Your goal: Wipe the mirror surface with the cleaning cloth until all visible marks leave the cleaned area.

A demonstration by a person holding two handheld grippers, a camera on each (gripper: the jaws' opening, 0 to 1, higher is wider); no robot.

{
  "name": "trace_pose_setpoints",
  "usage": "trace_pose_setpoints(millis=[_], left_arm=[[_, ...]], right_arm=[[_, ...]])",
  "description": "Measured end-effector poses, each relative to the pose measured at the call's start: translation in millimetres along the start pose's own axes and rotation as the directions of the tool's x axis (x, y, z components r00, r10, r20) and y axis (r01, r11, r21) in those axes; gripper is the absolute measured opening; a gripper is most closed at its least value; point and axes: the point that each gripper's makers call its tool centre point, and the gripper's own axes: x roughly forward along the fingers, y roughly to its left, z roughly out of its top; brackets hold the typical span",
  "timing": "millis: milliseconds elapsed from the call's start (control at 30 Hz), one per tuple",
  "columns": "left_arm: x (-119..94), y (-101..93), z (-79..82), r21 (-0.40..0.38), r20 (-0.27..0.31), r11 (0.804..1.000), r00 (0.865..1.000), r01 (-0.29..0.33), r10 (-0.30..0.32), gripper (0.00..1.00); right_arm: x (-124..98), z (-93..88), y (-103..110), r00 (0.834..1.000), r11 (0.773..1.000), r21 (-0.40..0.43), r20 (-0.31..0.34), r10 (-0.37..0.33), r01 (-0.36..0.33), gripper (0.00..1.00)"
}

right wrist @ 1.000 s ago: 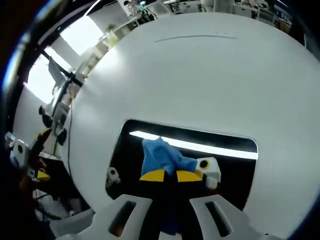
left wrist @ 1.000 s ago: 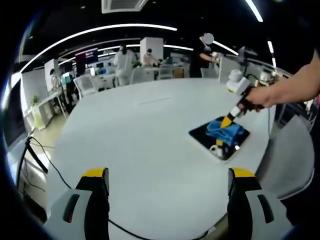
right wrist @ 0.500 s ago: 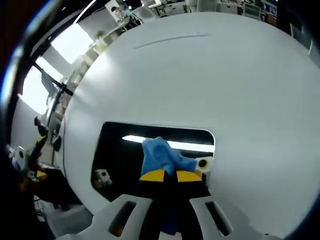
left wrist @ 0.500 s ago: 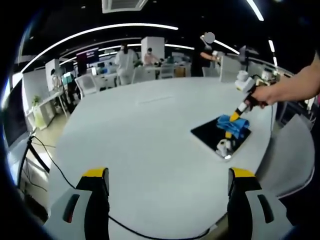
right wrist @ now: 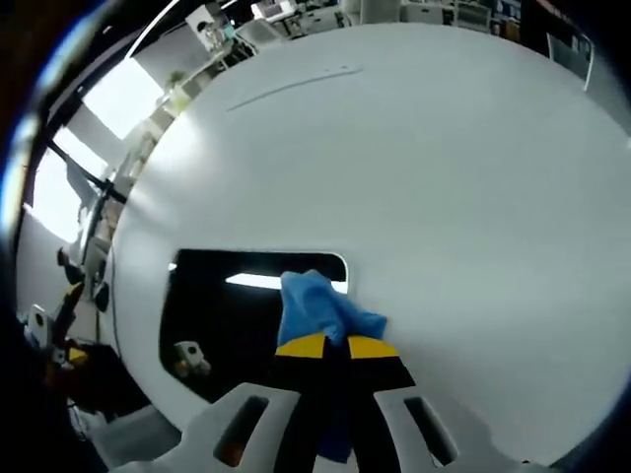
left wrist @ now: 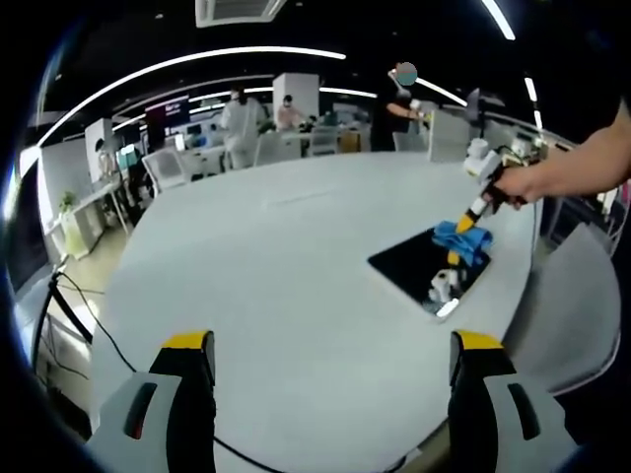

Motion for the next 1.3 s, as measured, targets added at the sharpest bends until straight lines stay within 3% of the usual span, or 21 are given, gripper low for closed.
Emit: trace_pose_setpoints(millis=[667,900,1300], left_arm=[[-1.5,-3.6,-4.6,-0.015,0.002,1.000,1.000,-0.003,0.003,0.99],[0.5,-5.9,-5.0,-0.016,0.002,1.000,1.000,0.002,-0.002,0.99],[3.0,-6.2,-3.6,-0.015,0.002,1.000,1.000,0.005,-0.005,0.99]], right_arm=[[4.1,-2.3,-0.9,0.999,0.999,-0.034,-0.016,-0.033,0.033,0.01],[0.7,-8.0,8.0,0.997,0.990,-0.119,-0.013,-0.071,0.069,0.00],[-8.0,-23.2,9.2,0.998,0.995,-0.081,-0.020,-0.051,0.049,0.00]])
